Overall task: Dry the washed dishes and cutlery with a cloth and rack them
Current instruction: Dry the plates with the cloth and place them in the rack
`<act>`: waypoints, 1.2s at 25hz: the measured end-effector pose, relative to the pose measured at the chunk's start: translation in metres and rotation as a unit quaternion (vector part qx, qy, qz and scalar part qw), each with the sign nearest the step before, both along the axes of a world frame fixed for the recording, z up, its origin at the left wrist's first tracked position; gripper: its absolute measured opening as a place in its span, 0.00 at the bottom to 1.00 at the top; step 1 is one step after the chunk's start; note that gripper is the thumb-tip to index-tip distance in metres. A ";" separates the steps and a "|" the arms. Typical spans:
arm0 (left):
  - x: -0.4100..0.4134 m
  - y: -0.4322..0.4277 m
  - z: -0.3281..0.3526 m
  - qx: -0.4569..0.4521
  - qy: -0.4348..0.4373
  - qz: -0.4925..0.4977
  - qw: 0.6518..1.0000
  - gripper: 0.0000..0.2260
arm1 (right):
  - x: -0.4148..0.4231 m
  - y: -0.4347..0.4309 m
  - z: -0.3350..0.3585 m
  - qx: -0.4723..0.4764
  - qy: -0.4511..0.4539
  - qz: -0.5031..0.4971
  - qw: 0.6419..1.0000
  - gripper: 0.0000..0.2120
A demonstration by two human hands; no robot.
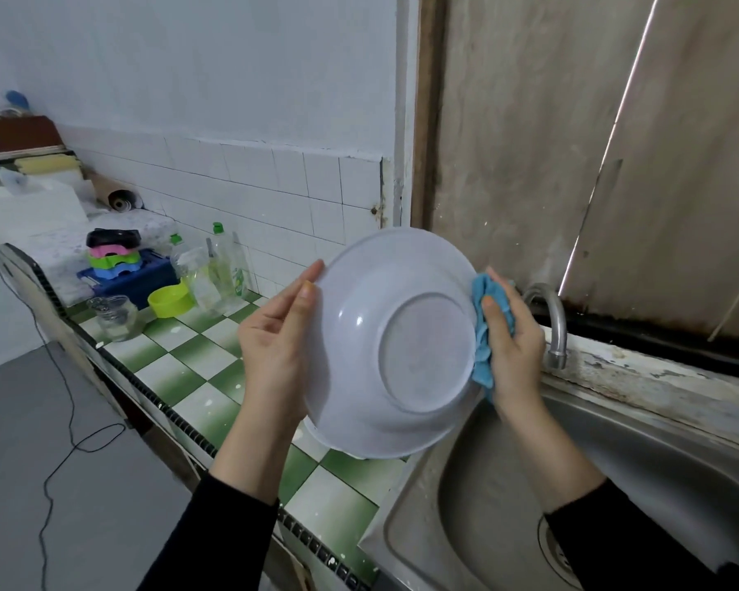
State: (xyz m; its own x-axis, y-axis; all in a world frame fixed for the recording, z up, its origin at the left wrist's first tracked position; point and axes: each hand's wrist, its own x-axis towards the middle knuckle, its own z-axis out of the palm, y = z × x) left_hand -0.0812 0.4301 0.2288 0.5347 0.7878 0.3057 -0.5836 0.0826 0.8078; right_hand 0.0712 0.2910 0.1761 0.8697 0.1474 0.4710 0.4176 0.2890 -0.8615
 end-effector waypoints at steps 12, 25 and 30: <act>0.002 -0.035 0.009 0.081 0.050 0.058 0.994 0.10 | -0.062 0.018 0.000 -0.104 -0.356 0.000 0.929 0.21; -0.001 -0.021 -0.008 0.203 0.011 0.073 0.976 0.09 | 0.005 -0.004 0.016 0.216 0.205 -0.055 0.953 0.13; 0.012 -0.021 -0.015 0.101 0.089 0.120 0.984 0.17 | 0.007 -0.004 0.026 0.330 0.236 -0.025 0.914 0.04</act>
